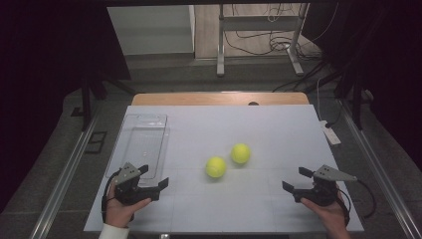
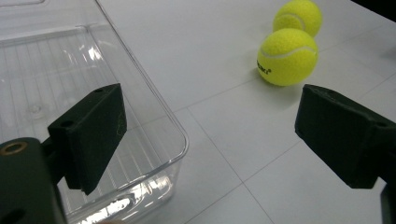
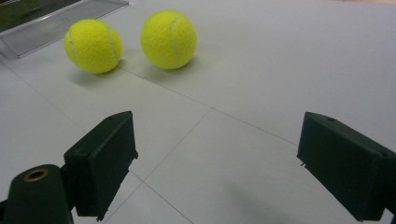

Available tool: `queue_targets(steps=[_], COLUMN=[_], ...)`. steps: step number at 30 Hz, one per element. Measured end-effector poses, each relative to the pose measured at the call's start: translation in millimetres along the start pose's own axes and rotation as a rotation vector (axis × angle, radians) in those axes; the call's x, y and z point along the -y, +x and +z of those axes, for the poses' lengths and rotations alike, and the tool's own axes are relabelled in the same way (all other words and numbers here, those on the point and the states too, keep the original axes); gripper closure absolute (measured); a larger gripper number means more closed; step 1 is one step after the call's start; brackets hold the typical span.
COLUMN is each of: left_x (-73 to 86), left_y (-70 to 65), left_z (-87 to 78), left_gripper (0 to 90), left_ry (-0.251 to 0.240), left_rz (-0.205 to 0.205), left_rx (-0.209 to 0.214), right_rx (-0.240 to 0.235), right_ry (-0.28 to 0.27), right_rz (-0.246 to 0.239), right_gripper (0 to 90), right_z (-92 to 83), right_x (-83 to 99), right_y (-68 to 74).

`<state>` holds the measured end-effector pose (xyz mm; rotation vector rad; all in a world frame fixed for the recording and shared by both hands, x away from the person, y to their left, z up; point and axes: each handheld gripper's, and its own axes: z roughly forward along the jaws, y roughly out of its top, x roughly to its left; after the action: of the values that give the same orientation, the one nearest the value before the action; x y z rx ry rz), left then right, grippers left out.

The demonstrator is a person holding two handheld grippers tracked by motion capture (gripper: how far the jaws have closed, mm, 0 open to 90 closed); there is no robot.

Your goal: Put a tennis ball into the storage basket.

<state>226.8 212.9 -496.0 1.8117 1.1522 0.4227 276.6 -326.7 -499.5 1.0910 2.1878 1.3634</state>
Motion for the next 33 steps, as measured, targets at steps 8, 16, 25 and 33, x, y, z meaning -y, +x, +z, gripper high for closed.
queue_targets(steps=[8, 16, 25, 33], left_x=[-0.5, -1.8, -9.3, -13.2], left_y=[-0.4, -7.5, -5.8, -10.8], left_z=[0.7, -1.1, -1.8, -1.8], left_gripper=[10.1, 10.0, 10.0, 10.0], left_ry=[0.003, 0.004, -0.009, -0.015], left_rz=[0.001, 0.019, 0.018, 0.027], left_rx=[-0.001, 0.001, -0.006, 0.014], right_rx=[-0.008, -0.005, -0.005, -0.001], right_ry=[0.003, 0.009, 0.008, 0.005], right_rz=[-0.004, -0.023, -0.017, -0.020], right_gripper=[11.8, 12.0, 12.3, 12.6], right_z=[1.8, 3.3, -0.4, -1.5], right_x=[-0.3, -1.7, 2.0, 1.6], right_y=[1.4, 6.4, 6.1, 6.7])
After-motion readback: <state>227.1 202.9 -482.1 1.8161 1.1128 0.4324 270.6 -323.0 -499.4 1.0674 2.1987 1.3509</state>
